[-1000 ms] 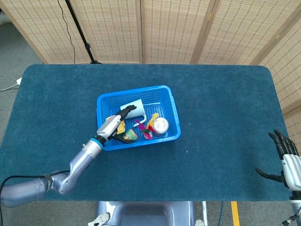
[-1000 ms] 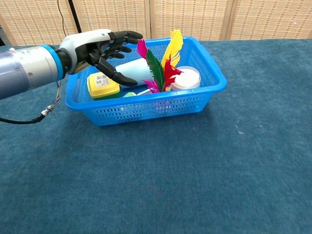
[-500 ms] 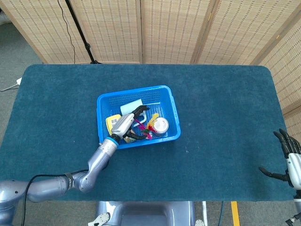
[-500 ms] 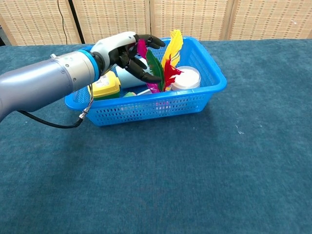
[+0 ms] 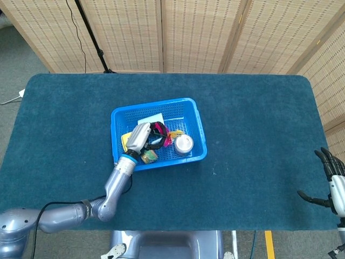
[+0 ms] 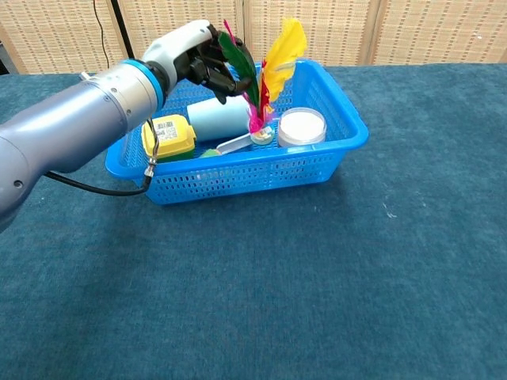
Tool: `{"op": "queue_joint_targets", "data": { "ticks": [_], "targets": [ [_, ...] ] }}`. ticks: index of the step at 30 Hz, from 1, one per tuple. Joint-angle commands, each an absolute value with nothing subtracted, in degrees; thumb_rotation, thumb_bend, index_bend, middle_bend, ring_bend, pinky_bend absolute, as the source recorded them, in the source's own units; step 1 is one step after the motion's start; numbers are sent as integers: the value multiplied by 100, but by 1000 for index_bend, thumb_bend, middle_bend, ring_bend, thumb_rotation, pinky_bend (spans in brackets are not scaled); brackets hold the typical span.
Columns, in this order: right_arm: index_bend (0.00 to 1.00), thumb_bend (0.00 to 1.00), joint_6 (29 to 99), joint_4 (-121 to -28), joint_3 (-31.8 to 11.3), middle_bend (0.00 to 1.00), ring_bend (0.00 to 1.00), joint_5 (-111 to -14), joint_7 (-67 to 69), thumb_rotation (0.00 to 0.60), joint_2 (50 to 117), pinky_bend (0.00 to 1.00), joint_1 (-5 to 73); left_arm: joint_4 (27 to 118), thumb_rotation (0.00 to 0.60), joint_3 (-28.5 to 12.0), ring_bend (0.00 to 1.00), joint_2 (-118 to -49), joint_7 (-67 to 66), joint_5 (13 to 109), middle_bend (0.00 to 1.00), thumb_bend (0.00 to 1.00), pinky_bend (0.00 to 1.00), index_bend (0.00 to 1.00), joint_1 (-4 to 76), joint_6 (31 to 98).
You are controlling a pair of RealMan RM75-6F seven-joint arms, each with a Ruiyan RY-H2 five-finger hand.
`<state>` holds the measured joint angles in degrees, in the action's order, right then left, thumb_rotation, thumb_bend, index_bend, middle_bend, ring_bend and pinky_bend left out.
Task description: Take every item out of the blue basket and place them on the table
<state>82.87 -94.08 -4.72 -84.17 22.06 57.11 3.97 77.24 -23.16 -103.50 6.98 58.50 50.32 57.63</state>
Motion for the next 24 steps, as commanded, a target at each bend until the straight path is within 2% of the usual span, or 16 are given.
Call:
{"op": "queue_joint_targets", "data": {
  "ticks": [1,5,11,15,19,24],
  "targets": [
    [0,0,8296,-9423,-467,0,0,-8432,2190,600,5711,0,393,8012,600,-2397,514,-10085,813,5986,498,503,510,698,4876,5908],
    [0,0,8325,-9463,-452,0,0,-8470,2128,600,5715,0,381,8492,600,-2469,514,-9607,949,6163,498,503,510,695,4643,6066],
    [0,0,8329,-9519,-420,0,0,-8515,2020,600,5734,0,375,9397,600,-2459,512,-8427,1149,6524,498,503,510,686,4025,6362],
    [0,0,8346,-9552,-402,0,0,-8556,1957,600,5741,0,370,9656,600,-2448,512,-7609,1459,6634,498,503,510,686,3548,6497],
    [0,0,8347,-9585,-371,0,0,-8615,1895,600,5749,0,372,9335,600,-2409,513,-7173,1909,6510,498,503,510,686,3197,6458],
    [0,0,8331,-9593,-337,0,0,-8666,1781,600,5782,0,382,8349,600,-2160,508,-7294,2689,6452,495,502,510,672,3026,6077]
  ]
}}
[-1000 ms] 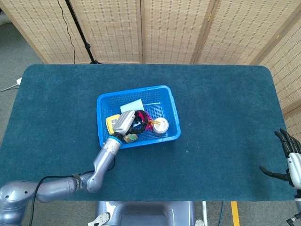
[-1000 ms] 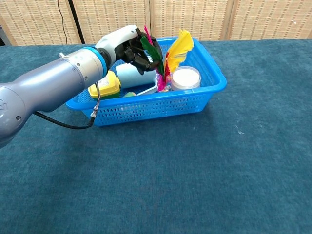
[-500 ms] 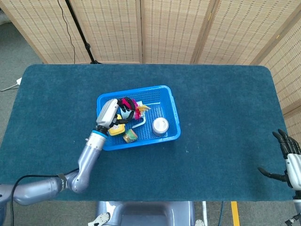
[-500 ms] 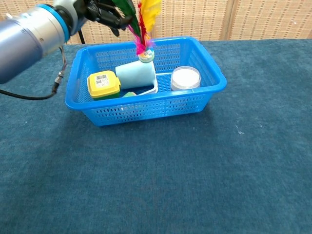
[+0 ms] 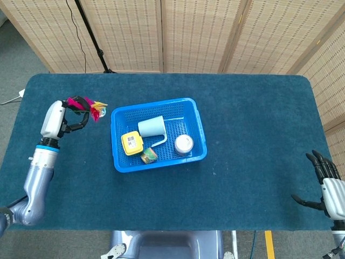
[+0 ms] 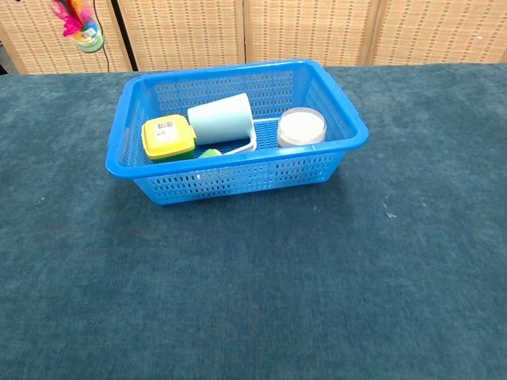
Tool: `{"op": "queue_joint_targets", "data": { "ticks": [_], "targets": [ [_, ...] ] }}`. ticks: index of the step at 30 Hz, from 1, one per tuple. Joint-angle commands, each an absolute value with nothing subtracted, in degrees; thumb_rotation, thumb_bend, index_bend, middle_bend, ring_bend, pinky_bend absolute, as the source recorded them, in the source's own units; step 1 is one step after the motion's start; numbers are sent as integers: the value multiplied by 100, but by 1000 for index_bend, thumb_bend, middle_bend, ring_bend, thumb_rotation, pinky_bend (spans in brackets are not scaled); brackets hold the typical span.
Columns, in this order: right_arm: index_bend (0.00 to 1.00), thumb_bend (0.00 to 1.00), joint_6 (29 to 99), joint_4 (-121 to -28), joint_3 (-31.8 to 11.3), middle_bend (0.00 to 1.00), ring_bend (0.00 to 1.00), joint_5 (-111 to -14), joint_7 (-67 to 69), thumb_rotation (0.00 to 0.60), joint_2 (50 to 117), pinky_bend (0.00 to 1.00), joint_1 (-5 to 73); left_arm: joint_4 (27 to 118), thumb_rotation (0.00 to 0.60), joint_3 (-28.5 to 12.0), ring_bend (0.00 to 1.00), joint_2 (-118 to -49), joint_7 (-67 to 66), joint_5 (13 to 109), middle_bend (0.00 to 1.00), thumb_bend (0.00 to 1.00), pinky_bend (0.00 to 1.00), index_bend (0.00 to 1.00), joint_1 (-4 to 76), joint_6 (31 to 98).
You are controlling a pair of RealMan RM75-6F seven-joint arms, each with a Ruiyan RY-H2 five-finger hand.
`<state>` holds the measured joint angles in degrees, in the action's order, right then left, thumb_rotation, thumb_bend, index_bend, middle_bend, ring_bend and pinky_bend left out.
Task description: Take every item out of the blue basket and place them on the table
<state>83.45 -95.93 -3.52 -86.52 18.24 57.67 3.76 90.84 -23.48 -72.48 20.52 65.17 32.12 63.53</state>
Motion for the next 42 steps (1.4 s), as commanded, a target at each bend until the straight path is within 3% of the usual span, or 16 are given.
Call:
{"op": "queue_joint_targets", "data": {
  "ticks": [1,2,4,6,7,10,19,29,36,42],
  "targets": [
    [0,0,8314,-9587,-329,0,0,-8667,1751,600,5791,0,387,8137,600,-2134,479,-7372,2848,6420,469,488,500,639,3017,5998],
    [0,0,8291,-9582,-321,0,0,-8668,1725,600,5801,0,395,7916,600,-2105,429,-7458,2982,6404,420,460,468,589,3019,5921],
    [0,0,8233,-9576,-306,0,0,-8659,1675,600,5821,0,417,7504,600,-2048,143,-7631,3220,6427,138,317,196,256,3049,5772],
    [0,0,8164,-9562,-308,0,0,-8618,1612,600,5842,0,446,7170,600,-1916,0,-7755,3647,6666,0,210,12,29,3100,5525],
    [0,0,8133,-9550,-319,0,0,-8583,1568,600,5856,0,462,7024,600,-1801,0,-7744,3849,6869,0,180,0,0,3140,5353],
    [0,0,8087,-9526,-342,0,0,-8535,1494,600,5884,0,494,6813,600,-1704,0,-7744,4085,7198,0,114,0,0,3170,5383],
    [0,0,7843,-9764,-436,0,0,-8741,1546,600,5567,0,782,7304,600,-1501,0,-7277,4009,7851,0,112,0,0,2701,6476],
    [0,0,6866,-10303,-942,0,0,-8865,1605,600,4952,0,1838,8980,600,-1125,0,-6199,1681,7470,0,112,0,0,1702,7476],
    [0,0,6265,-10425,-1331,0,0,-8718,814,600,5299,0,2642,9993,600,-869,0,-5498,809,7158,0,112,0,0,1204,7773],
    [0,0,5425,-10118,-1640,0,0,-8254,86,600,6013,0,3573,10317,600,-796,0,-5358,476,7204,0,112,0,0,1056,7975]
  ]
}}
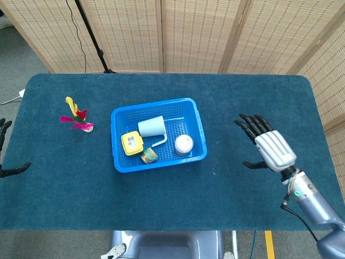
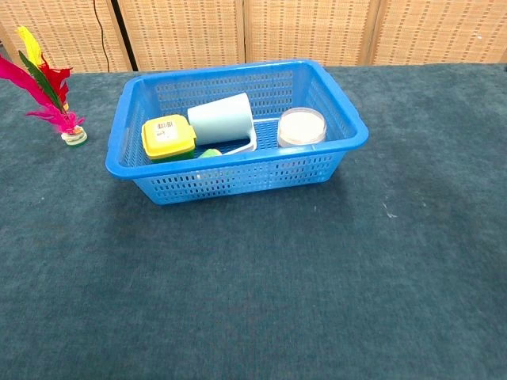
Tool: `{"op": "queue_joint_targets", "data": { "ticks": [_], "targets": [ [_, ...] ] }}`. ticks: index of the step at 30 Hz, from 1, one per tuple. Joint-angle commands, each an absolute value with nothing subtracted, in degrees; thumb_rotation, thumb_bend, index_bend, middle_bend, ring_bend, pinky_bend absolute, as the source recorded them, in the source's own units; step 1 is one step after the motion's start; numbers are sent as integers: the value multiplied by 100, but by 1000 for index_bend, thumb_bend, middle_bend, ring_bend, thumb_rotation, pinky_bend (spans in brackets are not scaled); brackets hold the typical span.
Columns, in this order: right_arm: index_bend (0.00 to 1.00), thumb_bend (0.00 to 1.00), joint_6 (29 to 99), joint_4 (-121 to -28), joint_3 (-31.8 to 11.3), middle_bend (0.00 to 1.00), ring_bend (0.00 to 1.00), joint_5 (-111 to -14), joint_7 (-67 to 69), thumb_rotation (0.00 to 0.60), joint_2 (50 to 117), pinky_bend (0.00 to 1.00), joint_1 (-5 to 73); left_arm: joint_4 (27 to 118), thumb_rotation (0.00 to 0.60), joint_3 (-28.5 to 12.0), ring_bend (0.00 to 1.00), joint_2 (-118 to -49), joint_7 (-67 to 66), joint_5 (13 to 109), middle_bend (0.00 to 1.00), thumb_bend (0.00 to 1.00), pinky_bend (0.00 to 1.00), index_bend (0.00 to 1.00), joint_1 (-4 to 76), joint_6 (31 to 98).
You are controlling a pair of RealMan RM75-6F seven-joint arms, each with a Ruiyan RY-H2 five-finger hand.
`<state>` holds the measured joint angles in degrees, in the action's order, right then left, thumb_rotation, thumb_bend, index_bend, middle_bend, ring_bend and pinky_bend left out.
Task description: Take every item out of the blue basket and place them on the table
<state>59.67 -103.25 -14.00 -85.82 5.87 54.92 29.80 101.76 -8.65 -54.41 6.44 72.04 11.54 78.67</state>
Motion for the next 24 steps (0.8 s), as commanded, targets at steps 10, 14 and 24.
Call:
{"op": "queue_joint_targets", "data": {
  "ticks": [10,14,24],
  "targets": [
    [0,0,4297,-8898,-1850,0,0,-7281,-310,600,7428,31,4822,10457,600,-670,0,-5484,-81,7438,0,112,0,0,1059,8021],
    [0,0,4138,-8573,-1900,0,0,-7114,-242,600,7827,37,5127,10462,600,-701,0,-5501,-158,7344,0,112,0,0,1076,7980],
    [0,0,3683,-7822,-1845,0,0,-6604,-234,600,8357,45,5599,10421,600,-762,0,-5521,-279,7100,0,112,0,0,1143,7798]
  ]
}}
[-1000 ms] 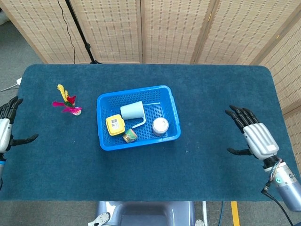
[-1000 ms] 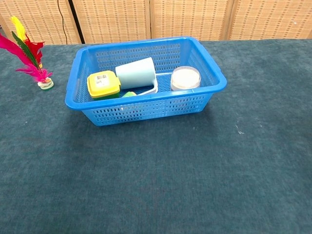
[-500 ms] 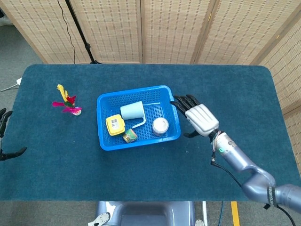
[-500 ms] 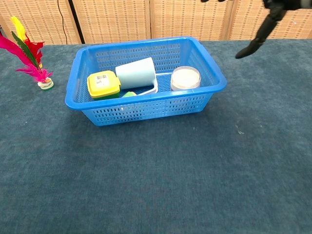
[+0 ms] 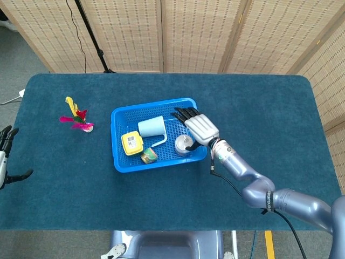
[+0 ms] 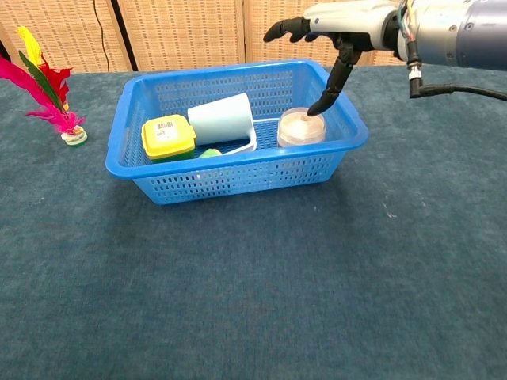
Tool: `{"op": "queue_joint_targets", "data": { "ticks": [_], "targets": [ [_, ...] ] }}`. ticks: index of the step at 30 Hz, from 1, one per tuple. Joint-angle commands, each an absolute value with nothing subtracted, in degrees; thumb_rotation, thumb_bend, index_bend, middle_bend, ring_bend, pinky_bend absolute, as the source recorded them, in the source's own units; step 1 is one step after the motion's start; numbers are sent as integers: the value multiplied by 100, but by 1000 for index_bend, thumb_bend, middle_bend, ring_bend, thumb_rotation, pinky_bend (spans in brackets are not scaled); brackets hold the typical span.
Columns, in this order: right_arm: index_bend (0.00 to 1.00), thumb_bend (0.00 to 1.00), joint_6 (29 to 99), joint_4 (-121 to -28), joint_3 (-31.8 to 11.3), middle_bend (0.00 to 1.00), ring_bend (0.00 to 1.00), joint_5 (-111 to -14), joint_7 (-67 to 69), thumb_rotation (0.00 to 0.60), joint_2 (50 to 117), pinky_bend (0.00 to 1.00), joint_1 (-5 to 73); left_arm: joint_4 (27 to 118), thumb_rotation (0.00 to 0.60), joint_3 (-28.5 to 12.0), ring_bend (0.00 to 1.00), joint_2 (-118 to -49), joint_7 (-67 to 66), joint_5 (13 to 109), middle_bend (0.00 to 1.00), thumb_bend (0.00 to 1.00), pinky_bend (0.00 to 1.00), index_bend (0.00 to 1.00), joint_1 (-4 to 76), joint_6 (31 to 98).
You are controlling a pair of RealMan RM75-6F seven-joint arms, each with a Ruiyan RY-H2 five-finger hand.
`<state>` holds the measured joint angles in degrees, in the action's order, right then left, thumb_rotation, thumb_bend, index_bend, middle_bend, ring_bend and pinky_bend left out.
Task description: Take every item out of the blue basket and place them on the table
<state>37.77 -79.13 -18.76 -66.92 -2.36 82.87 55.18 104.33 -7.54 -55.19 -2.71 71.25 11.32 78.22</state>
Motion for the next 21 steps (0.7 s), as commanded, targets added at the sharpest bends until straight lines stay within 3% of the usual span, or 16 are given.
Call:
{"op": "queue_joint_targets", "data": {
  "ticks": [1,10,21],
  "targets": [
    [0,0,3642,-7793,-1840,0,0,-6560,-227,600,8376,46,5631,10413,600,-767,0,-5524,-283,7084,0,111,0,0,1148,7783],
    [0,0,3092,-7623,-1764,0,0,-6065,-236,600,8400,55,5951,10396,600,-775,0,-5551,-347,7037,0,112,0,0,1194,7685],
    [0,0,2709,-7449,-1234,0,0,-5242,-916,600,8319,152,6377,10375,600,-777,0,-5555,-348,7025,0,112,0,0,1225,7604]
  ]
}}
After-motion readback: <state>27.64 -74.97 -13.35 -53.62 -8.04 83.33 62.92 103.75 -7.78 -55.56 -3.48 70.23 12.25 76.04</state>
